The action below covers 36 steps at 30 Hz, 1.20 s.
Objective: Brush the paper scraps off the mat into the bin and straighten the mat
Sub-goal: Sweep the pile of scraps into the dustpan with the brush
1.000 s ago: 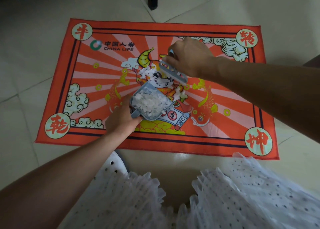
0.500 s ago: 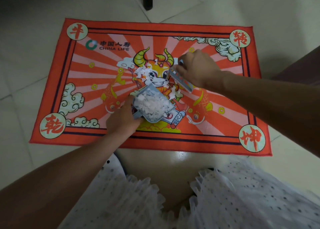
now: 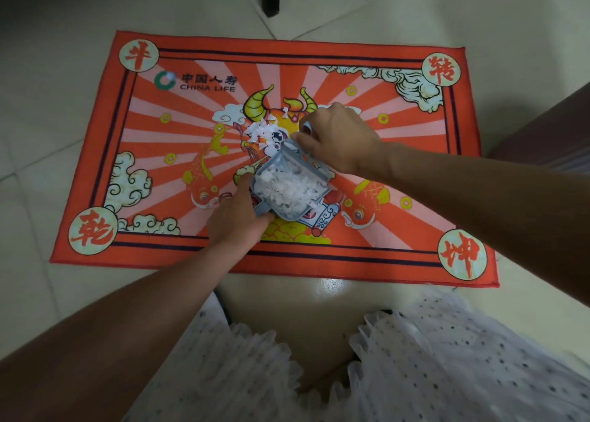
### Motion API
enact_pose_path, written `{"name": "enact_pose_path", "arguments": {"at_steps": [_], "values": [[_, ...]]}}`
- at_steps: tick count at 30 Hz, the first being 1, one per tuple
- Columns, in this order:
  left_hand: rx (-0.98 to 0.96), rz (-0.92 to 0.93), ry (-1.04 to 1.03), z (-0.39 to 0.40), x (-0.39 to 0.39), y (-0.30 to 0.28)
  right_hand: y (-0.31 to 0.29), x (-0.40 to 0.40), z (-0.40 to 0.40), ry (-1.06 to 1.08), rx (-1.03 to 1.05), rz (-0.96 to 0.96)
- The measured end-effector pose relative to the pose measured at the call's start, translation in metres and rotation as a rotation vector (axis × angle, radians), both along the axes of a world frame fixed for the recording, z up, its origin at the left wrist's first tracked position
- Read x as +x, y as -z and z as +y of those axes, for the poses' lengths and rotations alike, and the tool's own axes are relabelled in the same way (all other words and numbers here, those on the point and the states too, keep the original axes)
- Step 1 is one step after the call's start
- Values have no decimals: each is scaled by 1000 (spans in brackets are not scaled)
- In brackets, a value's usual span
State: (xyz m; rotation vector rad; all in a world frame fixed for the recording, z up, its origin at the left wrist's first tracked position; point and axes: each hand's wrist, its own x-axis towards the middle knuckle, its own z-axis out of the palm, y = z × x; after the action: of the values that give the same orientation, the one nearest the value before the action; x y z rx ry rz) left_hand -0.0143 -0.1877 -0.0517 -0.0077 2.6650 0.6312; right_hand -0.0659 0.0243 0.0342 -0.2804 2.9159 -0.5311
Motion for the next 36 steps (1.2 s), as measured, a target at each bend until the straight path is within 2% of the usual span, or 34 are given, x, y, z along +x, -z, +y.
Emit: {"name": "enact_pose_path", "arguments": {"at_steps": [7, 12, 19, 31, 36], "values": [[-5, -11, -19, 0, 2, -1, -11, -2, -6, -84, 2, 4], [67, -5, -47, -3, 4, -3, -17, -11, -6, -86, -47, 63], [40, -2, -74, -13, 4, -2, -19, -19, 3, -5, -2, 127], [4, -29, -76, -49, 6, 2, -2, -12, 19, 53, 118, 81], [-56, -26, 12, -53, 9, -9, -2, 1, 24, 58, 133, 75]]}}
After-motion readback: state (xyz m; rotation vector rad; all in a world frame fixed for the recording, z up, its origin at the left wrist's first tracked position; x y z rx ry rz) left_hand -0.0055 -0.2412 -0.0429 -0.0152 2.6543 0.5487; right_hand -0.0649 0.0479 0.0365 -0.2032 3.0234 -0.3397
